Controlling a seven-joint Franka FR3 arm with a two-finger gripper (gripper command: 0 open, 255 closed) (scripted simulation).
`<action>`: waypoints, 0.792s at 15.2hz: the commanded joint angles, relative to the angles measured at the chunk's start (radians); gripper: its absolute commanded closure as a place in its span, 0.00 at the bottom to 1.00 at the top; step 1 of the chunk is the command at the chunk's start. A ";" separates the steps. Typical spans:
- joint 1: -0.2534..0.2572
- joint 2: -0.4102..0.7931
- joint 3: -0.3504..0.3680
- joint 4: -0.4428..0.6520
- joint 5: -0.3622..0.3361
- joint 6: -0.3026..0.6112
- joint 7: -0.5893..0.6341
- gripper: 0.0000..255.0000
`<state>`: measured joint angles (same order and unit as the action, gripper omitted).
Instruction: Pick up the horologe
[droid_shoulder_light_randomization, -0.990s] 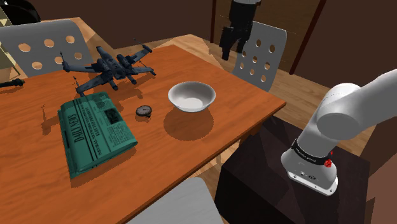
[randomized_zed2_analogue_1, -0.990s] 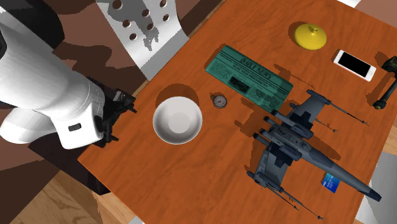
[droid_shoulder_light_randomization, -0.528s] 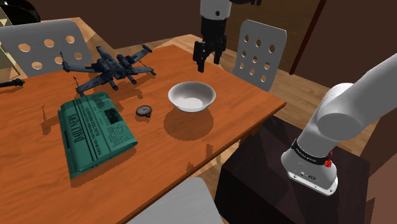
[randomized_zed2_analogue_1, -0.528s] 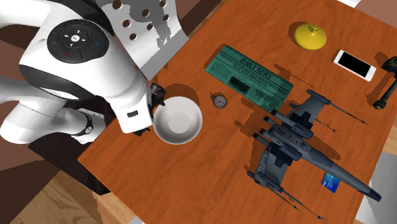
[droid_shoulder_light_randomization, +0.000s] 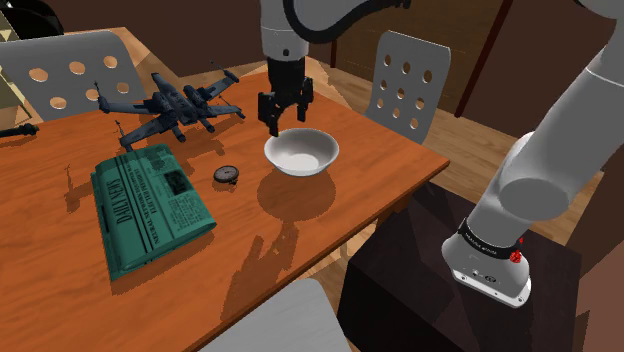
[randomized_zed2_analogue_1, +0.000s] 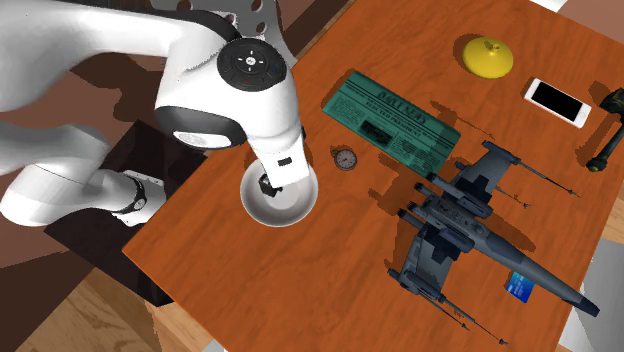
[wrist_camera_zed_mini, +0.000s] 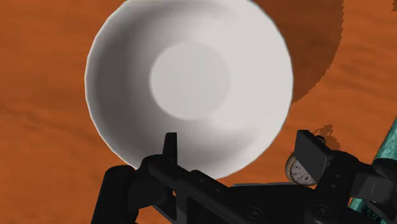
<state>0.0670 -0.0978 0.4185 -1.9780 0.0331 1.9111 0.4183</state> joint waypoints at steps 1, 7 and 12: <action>0.010 0.083 0.021 0.064 -0.034 0.006 0.041 0.00; 0.077 0.336 0.054 0.272 -0.151 0.002 0.156 0.00; 0.168 0.558 0.047 0.499 -0.241 -0.041 0.224 0.00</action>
<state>0.2148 0.4094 0.4689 -1.5344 -0.1877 1.8833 0.6306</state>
